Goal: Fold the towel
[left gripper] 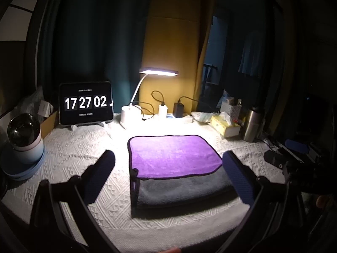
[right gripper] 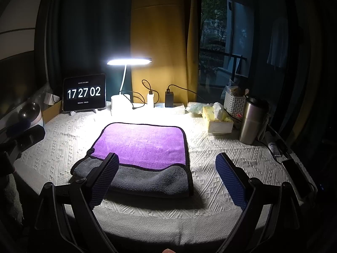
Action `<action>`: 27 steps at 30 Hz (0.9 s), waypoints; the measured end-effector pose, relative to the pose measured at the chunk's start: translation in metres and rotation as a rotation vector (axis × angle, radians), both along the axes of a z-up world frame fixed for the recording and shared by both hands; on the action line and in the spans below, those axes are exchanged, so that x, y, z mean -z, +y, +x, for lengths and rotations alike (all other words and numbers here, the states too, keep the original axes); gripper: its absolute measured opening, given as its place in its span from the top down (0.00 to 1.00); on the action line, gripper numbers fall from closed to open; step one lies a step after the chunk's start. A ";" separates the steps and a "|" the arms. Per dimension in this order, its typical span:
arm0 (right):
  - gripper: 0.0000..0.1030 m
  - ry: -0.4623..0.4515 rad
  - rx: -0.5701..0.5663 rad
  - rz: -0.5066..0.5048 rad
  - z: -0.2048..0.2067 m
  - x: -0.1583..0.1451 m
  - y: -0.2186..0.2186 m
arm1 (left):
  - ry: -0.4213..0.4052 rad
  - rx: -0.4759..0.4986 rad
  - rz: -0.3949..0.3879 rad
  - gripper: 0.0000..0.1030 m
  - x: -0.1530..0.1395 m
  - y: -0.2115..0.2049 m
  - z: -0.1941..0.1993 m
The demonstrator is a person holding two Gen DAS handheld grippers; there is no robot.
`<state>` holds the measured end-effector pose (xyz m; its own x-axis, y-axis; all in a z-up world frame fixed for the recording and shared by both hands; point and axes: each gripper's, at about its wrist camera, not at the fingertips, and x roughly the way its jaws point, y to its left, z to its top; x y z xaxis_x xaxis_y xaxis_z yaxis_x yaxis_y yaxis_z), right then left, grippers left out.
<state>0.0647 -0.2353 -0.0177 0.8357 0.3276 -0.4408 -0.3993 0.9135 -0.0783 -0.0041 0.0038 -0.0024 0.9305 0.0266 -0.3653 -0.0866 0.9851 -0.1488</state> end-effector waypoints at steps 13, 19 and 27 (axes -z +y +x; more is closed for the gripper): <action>0.07 0.002 0.001 0.000 0.000 0.000 0.001 | 0.002 0.018 0.000 0.01 -0.001 -0.002 -0.001; 0.07 0.002 0.001 0.000 -0.001 0.000 0.001 | 0.010 0.021 -0.004 0.01 -0.001 -0.002 0.001; 0.07 0.003 0.001 0.000 0.000 0.001 0.001 | 0.015 0.022 -0.006 0.01 -0.001 0.000 0.003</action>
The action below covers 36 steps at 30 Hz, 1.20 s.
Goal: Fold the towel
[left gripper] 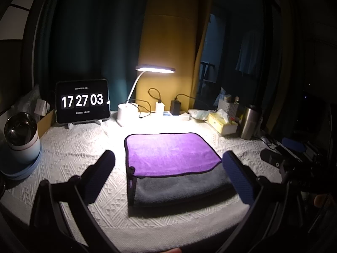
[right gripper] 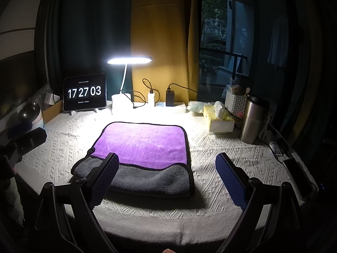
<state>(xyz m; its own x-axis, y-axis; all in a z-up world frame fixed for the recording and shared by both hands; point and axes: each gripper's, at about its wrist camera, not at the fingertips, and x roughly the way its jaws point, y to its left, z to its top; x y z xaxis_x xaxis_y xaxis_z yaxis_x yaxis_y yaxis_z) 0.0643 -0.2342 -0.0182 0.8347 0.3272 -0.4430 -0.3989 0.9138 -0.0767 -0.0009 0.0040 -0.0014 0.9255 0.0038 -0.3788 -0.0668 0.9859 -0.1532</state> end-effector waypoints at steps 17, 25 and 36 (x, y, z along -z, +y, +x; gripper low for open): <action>0.07 0.000 0.000 0.001 0.000 0.000 0.000 | -0.001 -0.001 0.000 0.01 0.000 0.001 0.000; 0.07 0.002 0.000 0.000 0.001 0.000 0.001 | -0.007 -0.001 0.001 0.01 0.000 0.003 -0.002; 0.07 0.007 -0.001 -0.001 0.001 0.001 0.002 | -0.006 0.006 0.001 0.01 0.002 0.002 0.000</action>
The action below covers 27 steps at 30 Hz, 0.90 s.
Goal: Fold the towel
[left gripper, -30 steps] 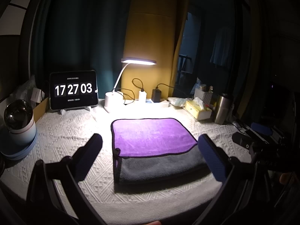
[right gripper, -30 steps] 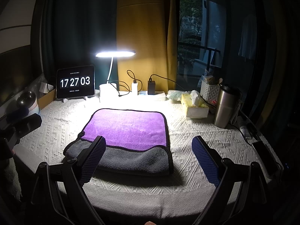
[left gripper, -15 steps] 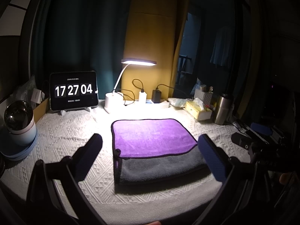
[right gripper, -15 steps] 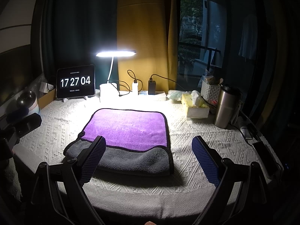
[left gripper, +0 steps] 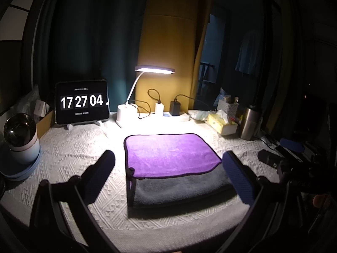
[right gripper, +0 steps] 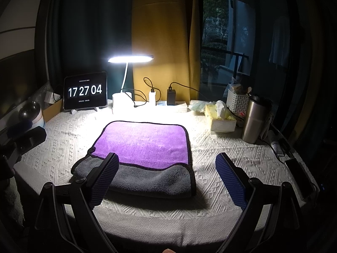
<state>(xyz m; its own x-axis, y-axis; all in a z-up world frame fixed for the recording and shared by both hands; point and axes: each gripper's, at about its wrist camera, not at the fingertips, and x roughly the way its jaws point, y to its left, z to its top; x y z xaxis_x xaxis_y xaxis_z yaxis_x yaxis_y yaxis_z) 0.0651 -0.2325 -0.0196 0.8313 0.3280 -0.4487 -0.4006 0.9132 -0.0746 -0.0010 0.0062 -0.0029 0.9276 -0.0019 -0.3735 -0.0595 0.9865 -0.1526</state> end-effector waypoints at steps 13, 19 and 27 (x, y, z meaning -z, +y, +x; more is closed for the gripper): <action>0.07 0.037 0.008 -0.001 0.018 0.014 0.002 | 0.066 -0.005 -0.013 0.01 0.014 0.001 0.023; 0.07 0.064 0.012 -0.004 0.032 0.021 0.000 | 0.110 -0.004 -0.024 0.01 0.024 0.004 0.039; 0.07 0.105 0.005 -0.011 0.052 0.033 -0.001 | 0.175 -0.012 -0.035 0.01 0.040 0.009 0.060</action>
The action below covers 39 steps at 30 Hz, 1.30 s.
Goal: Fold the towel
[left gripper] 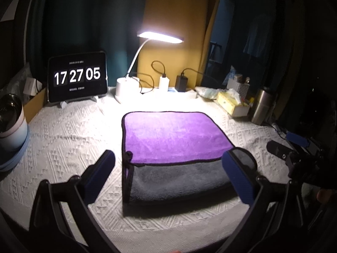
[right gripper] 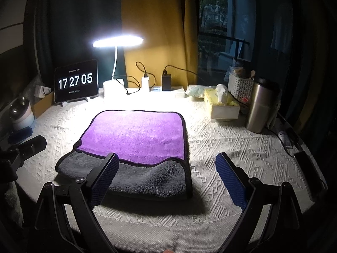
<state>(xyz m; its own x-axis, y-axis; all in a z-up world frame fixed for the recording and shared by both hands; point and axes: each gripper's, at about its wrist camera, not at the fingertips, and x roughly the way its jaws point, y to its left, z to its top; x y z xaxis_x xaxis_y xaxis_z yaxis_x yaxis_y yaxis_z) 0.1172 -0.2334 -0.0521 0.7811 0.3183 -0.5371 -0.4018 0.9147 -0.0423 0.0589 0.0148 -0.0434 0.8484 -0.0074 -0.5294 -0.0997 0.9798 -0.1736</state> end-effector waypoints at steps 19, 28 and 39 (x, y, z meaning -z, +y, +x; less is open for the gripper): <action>0.10 0.132 0.011 -0.025 0.053 0.041 -0.007 | 0.177 -0.026 -0.031 0.08 0.053 0.019 0.045; 0.22 0.208 -0.005 -0.035 0.078 0.064 -0.010 | 0.268 -0.026 -0.058 0.32 0.077 0.029 0.068; 0.38 0.248 -0.041 -0.064 0.095 0.080 -0.009 | 0.336 -0.057 -0.039 0.55 0.090 0.035 0.080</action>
